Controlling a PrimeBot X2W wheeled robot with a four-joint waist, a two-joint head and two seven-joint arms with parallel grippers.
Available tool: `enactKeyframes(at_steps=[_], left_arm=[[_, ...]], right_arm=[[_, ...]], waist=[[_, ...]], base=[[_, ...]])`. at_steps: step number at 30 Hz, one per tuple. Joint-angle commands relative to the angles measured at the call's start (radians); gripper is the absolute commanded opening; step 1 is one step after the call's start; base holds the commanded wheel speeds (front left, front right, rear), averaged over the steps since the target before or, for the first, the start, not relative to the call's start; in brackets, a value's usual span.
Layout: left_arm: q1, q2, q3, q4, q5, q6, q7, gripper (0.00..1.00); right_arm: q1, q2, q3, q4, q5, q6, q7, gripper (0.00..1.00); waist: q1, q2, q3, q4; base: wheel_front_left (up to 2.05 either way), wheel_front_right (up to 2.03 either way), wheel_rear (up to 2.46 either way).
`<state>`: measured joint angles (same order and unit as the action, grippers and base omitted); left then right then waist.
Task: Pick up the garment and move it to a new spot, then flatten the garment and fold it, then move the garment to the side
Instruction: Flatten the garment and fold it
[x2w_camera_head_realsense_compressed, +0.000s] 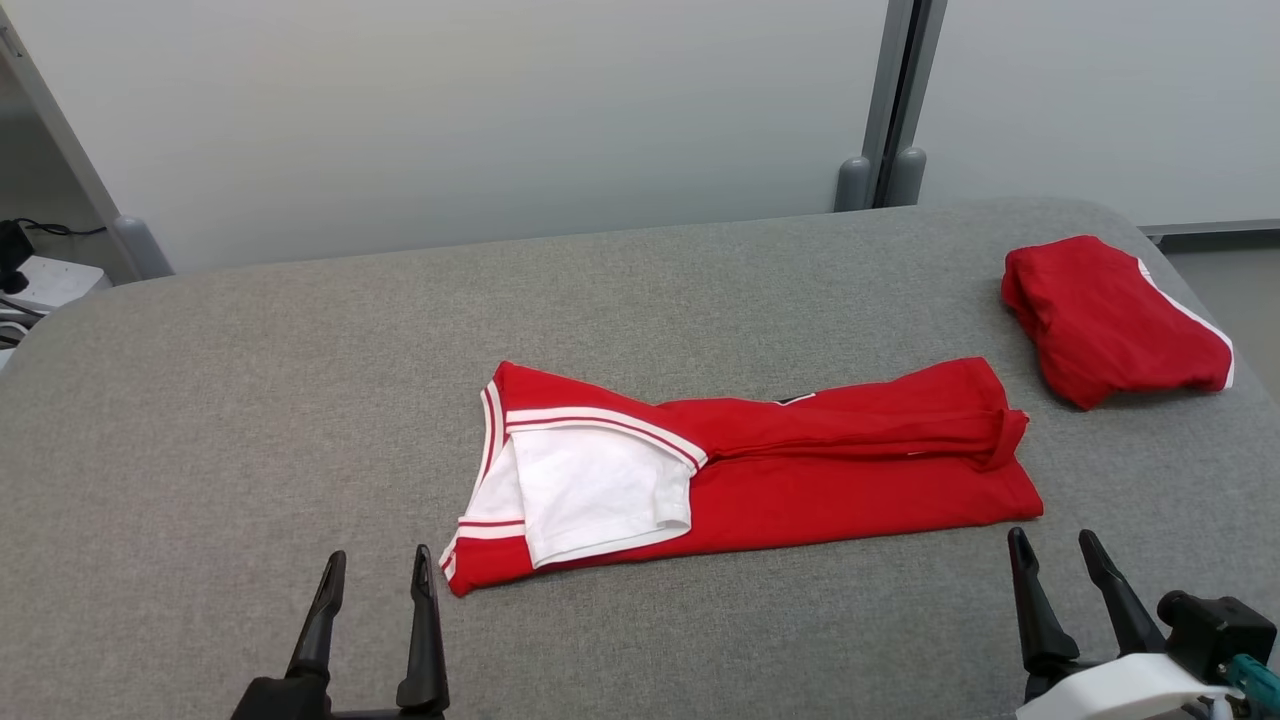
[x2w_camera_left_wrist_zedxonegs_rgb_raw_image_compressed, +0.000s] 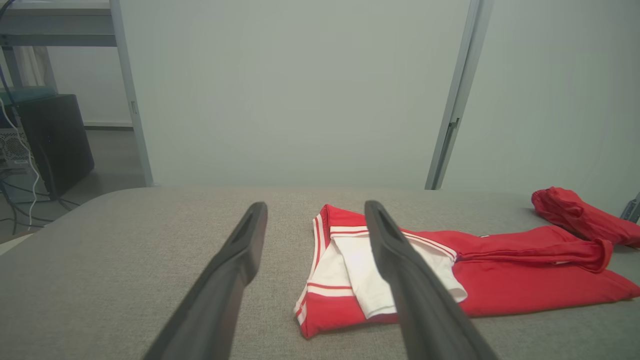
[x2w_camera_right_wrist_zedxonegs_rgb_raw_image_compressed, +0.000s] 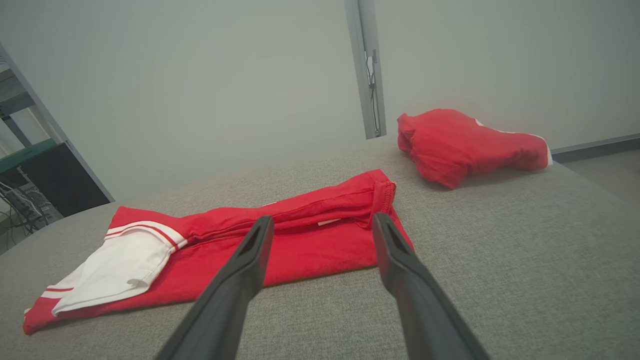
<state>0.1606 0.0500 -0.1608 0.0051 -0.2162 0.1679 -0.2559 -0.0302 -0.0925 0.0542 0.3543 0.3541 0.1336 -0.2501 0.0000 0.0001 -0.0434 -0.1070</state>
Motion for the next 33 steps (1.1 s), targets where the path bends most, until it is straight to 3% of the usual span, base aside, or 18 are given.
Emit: enactKeyframes(at_steps=[1, 17, 26, 33], left_arm=[[-0.019, 0.000, 0.026, -0.023, 0.013, -0.004, -0.006, 1.00], [-0.024, 0.000, -0.009, 0.001, 0.014, -0.008, -0.006, 1.00], [-0.037, 0.000, -0.043, 0.024, 0.018, -0.025, -0.006, 1.00], [-0.098, 0.000, -0.080, 0.042, 0.021, -0.030, -0.006, 1.00]], right_arm=[[-0.014, -0.016, 0.024, -0.032, -0.001, -0.003, -0.012, 1.00], [-0.051, -0.029, 0.019, -0.010, -0.002, -0.003, -0.012, 1.00], [-0.187, -0.040, -0.070, 0.165, 0.062, -0.003, -0.012, 1.00], [-0.396, -0.088, -0.137, 0.428, 0.136, -0.003, -0.012, 1.00]], waist=[[0.0000, -0.0001, 0.002, 0.002], [0.0000, -0.0001, 0.020, 0.031], [0.0000, -0.0001, 0.062, 0.076], [0.0000, -0.0001, 0.169, 0.128]], base=[[0.00, 0.00, 0.00], [0.00, 0.00, 0.00], [0.00, 0.00, 0.00], [0.00, 0.00, 0.00]])
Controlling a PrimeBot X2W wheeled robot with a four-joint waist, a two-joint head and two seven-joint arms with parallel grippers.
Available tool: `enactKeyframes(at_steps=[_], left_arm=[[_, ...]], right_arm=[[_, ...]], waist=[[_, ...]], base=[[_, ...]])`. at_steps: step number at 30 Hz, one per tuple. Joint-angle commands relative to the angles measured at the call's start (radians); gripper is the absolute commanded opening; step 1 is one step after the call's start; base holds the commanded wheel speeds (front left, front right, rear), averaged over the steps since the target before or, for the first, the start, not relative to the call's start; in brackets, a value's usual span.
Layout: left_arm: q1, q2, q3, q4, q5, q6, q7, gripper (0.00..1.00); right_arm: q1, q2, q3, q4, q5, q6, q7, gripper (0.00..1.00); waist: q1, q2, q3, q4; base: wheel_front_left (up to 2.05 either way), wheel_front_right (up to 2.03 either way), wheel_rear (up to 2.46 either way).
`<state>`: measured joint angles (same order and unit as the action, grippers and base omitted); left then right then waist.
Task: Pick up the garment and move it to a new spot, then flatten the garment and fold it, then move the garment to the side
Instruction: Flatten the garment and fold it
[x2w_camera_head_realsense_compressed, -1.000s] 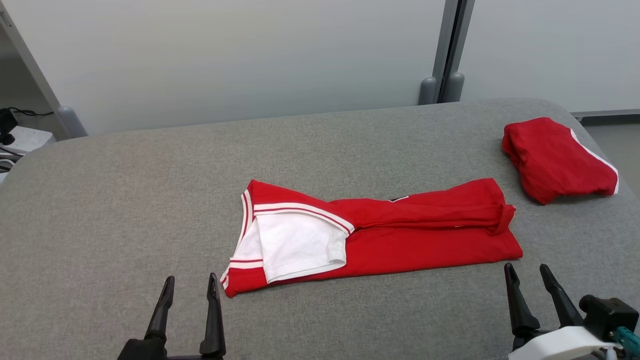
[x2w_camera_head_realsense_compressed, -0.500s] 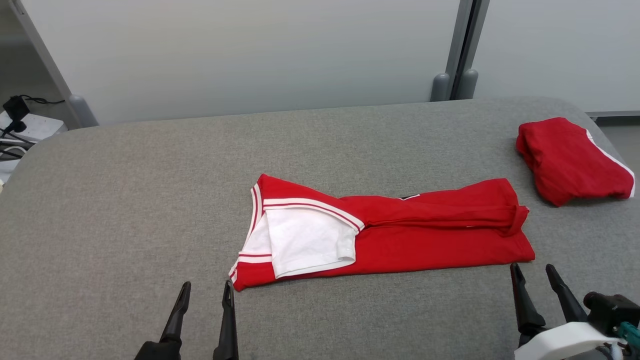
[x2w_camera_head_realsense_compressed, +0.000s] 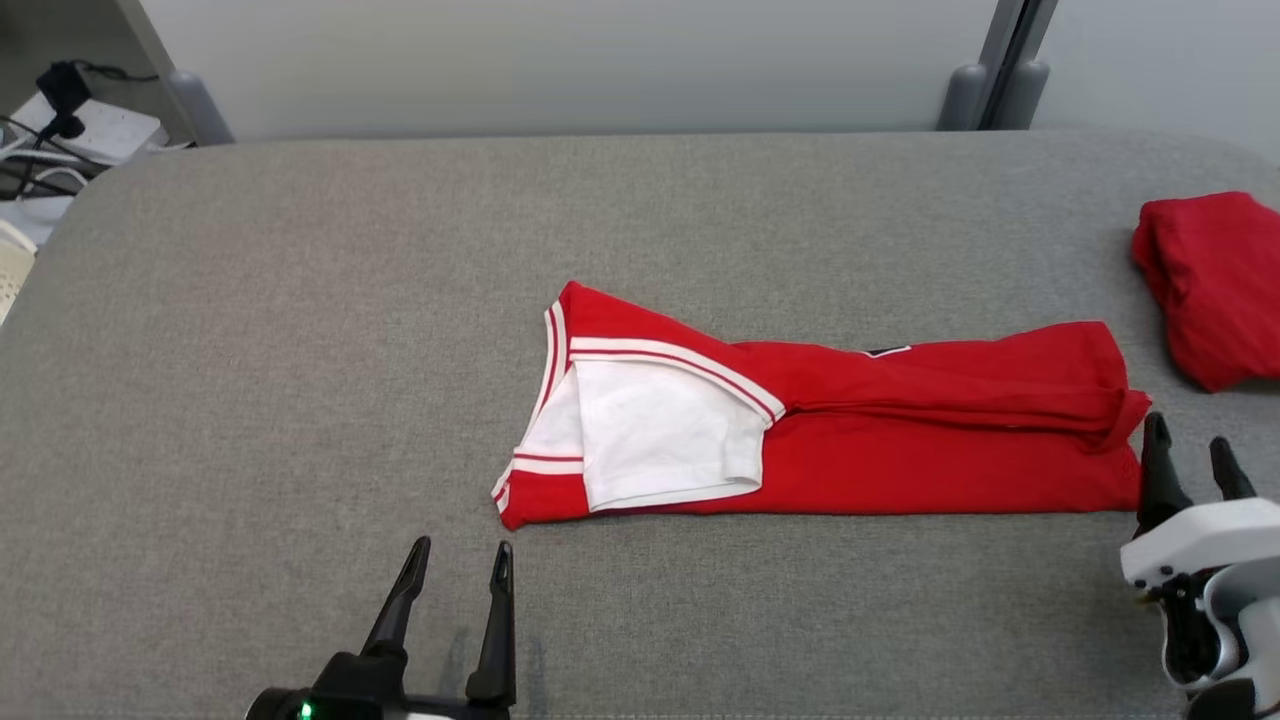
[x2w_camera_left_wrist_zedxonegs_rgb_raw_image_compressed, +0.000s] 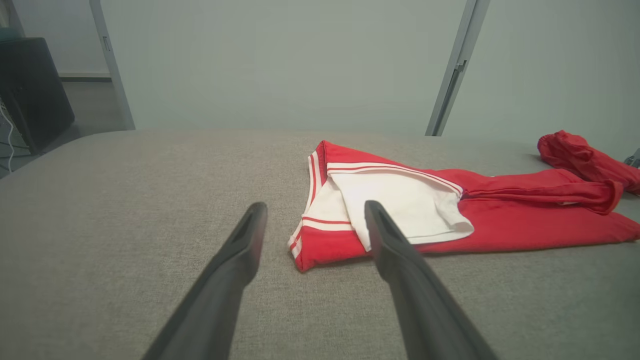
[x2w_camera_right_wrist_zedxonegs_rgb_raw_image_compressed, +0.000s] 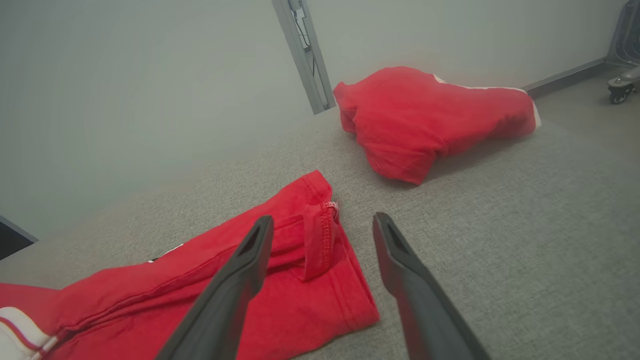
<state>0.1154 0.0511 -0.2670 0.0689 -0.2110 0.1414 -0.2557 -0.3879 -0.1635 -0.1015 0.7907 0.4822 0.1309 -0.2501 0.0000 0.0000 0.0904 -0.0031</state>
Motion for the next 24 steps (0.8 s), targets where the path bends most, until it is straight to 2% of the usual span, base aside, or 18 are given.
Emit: enactKeyframes(at_steps=[1, 9, 23, 24], left_arm=[[-0.062, -0.001, 0.021, -0.022, 0.017, -0.004, -0.006, 1.00], [-0.143, -0.001, -0.025, -0.021, 0.023, 0.000, -0.006, 1.00], [-0.190, -0.001, -0.064, -0.012, 0.034, 0.009, -0.006, 1.00], [-0.191, -0.001, -0.065, -0.011, 0.035, 0.009, -0.006, 1.00]], right_arm=[[-0.063, -0.025, 0.019, 0.019, 0.017, 0.000, -0.012, 1.00], [-0.218, -0.076, 0.024, 0.184, 0.065, 0.000, -0.012, 1.00], [-0.300, -0.077, 0.074, 0.409, 0.097, 0.000, -0.004, 1.00], [-0.300, -0.075, 0.078, 0.416, 0.101, 0.000, 0.000, 0.71]], waist=[[0.0000, 0.0000, 0.049, 0.031], [0.0000, 0.0000, 0.152, 0.072], [0.0000, 0.0000, 0.197, 0.079], [0.0000, 0.0000, 0.196, 0.078]], base=[[0.00, 0.00, 0.00], [0.00, 0.00, 0.00], [0.00, 0.00, 0.00], [0.00, 0.00, 0.00]])
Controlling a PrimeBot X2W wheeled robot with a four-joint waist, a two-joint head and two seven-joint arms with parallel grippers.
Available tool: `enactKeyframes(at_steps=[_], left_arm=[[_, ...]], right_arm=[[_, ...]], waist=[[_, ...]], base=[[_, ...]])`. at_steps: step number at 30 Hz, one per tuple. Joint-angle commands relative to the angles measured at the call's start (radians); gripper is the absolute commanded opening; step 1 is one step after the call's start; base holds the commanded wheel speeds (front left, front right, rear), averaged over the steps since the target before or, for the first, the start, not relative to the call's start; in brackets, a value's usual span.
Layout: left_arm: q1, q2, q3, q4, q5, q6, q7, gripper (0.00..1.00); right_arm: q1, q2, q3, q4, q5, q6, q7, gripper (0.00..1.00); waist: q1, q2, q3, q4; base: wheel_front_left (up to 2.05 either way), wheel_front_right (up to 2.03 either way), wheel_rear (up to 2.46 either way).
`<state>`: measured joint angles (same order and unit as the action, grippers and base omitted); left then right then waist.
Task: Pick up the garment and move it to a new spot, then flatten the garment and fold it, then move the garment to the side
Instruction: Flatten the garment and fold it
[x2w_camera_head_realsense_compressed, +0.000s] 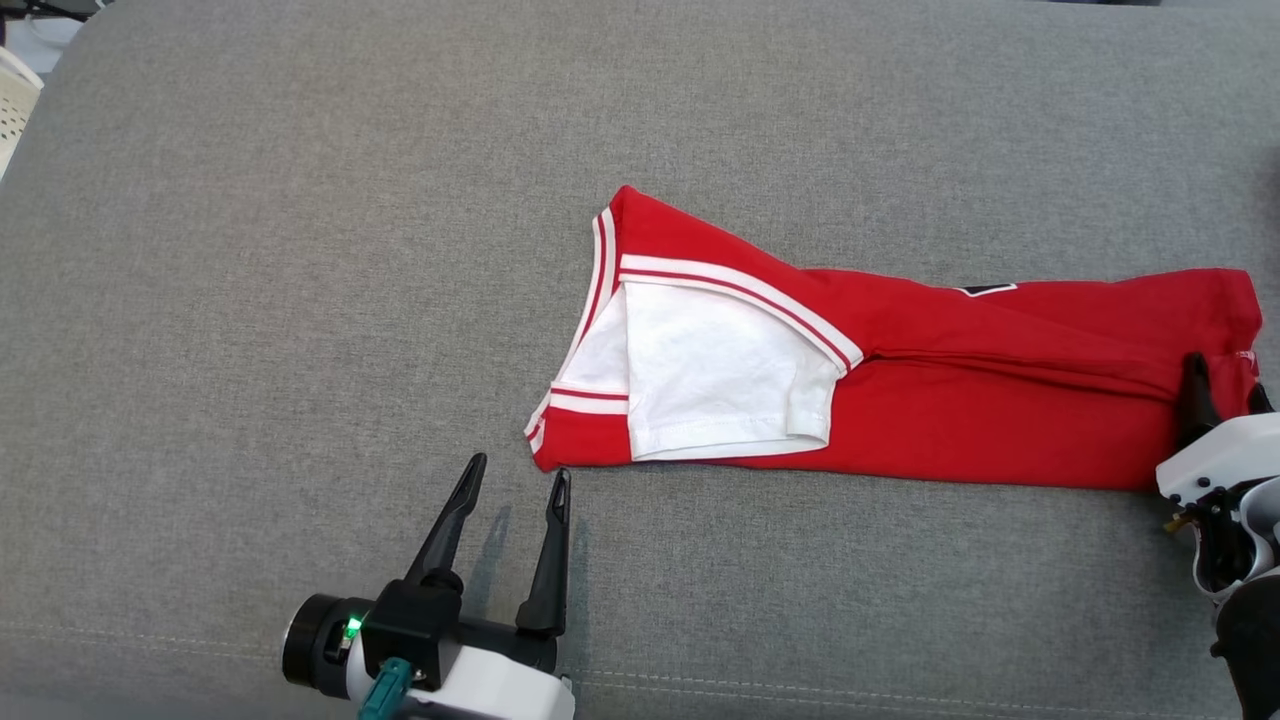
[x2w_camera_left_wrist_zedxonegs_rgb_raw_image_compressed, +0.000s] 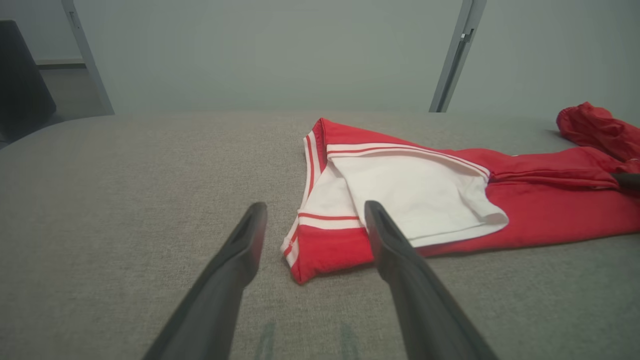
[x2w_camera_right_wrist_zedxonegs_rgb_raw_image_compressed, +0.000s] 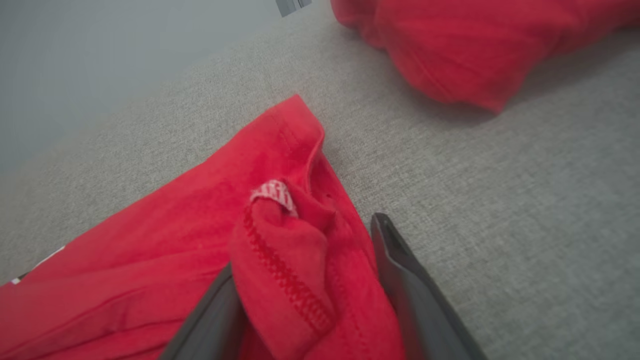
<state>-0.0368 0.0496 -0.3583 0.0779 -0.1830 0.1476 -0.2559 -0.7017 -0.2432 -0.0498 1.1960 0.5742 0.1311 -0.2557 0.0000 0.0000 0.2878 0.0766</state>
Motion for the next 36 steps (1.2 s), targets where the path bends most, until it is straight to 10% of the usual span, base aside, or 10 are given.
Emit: enactKeyframes(at_steps=[1, 2, 21, 36], left_arm=[[-0.040, 0.001, 0.026, -0.019, 0.008, 0.002, -0.006, 1.00], [-0.041, 0.001, 0.026, -0.018, 0.008, 0.002, -0.006, 1.00], [-0.006, 0.001, 0.035, -0.007, -0.005, -0.001, -0.006, 1.00], [0.054, 0.001, 0.025, -0.009, -0.034, 0.006, -0.006, 1.00]], right_arm=[[0.013, 0.009, 0.030, 0.015, 0.013, 0.000, 0.010, 0.33], [0.012, 0.012, 0.035, 0.018, 0.017, 0.000, 0.012, 0.00], [0.032, -0.056, 0.084, -0.063, 0.132, 0.000, 0.027, 0.00], [0.158, 0.103, 0.108, -0.367, 0.416, 0.000, 0.128, 0.00]], waist=[[0.0000, 0.0000, -0.004, -0.003], [0.0000, 0.0000, -0.006, -0.004], [0.0000, 0.0000, -0.111, -0.032], [0.0000, 0.0000, -0.224, 0.034]], base=[[0.00, 0.00, 0.00], [0.00, 0.00, 0.00], [0.00, 0.00, 0.00], [0.00, 0.00, 0.00]])
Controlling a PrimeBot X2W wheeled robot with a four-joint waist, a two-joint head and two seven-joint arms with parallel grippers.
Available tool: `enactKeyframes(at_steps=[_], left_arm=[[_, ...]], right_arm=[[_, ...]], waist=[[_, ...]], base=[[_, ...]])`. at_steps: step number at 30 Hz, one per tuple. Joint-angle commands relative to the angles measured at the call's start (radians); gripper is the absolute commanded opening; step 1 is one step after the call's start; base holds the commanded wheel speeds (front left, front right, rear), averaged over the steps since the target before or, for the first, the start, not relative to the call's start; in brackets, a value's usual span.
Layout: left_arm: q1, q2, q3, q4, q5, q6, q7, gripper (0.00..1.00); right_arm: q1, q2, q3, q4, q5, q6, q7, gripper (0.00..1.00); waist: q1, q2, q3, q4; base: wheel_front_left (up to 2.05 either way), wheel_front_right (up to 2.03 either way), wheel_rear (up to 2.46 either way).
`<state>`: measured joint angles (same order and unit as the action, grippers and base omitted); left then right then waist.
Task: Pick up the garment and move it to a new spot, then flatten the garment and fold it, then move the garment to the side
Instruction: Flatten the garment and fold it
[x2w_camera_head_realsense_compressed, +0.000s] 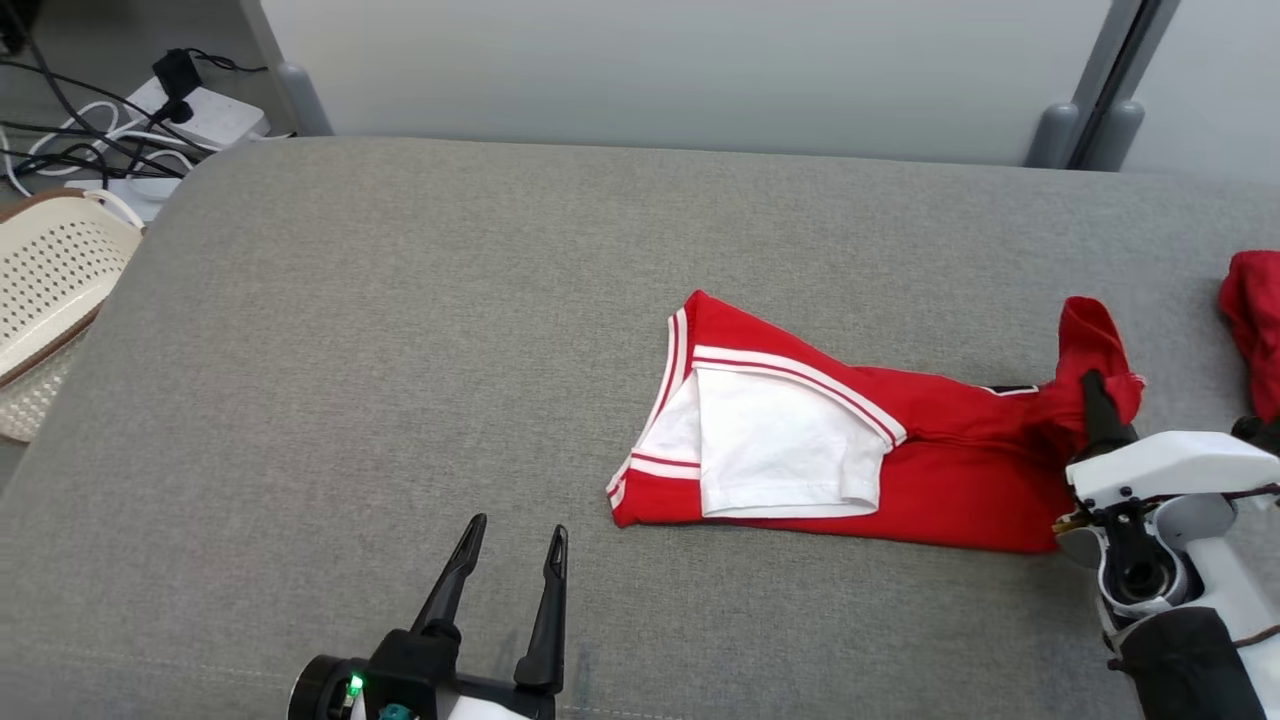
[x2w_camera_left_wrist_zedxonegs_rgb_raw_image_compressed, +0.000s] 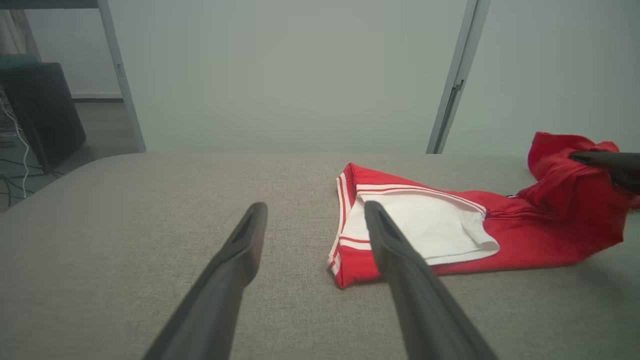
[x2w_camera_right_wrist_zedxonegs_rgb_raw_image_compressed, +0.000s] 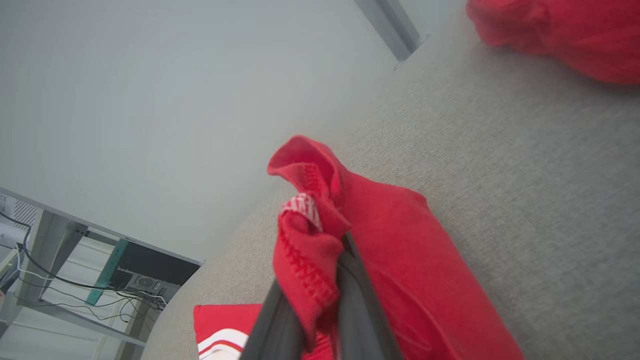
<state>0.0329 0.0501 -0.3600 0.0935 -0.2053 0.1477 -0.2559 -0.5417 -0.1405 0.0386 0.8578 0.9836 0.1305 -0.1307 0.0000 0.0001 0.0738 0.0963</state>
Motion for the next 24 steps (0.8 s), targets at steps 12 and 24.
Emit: enactKeyframes(at_steps=[12, 24], left_arm=[[-0.009, 0.000, 0.000, -0.015, -0.017, 0.000, -0.006, 1.00], [-0.022, 0.000, -0.026, -0.002, -0.034, -0.002, -0.006, 1.00]], right_arm=[[-0.073, 0.089, 0.026, 0.022, 0.110, 0.000, -0.089, 0.00], [-0.154, 0.090, 0.272, 0.059, 0.352, 0.000, -0.129, 0.00]], waist=[[0.0000, -0.0001, -0.013, 0.146], [0.0000, -0.0001, 0.011, 0.261]], base=[[0.00, 0.00, 0.00], [0.00, 0.00, 0.00]])
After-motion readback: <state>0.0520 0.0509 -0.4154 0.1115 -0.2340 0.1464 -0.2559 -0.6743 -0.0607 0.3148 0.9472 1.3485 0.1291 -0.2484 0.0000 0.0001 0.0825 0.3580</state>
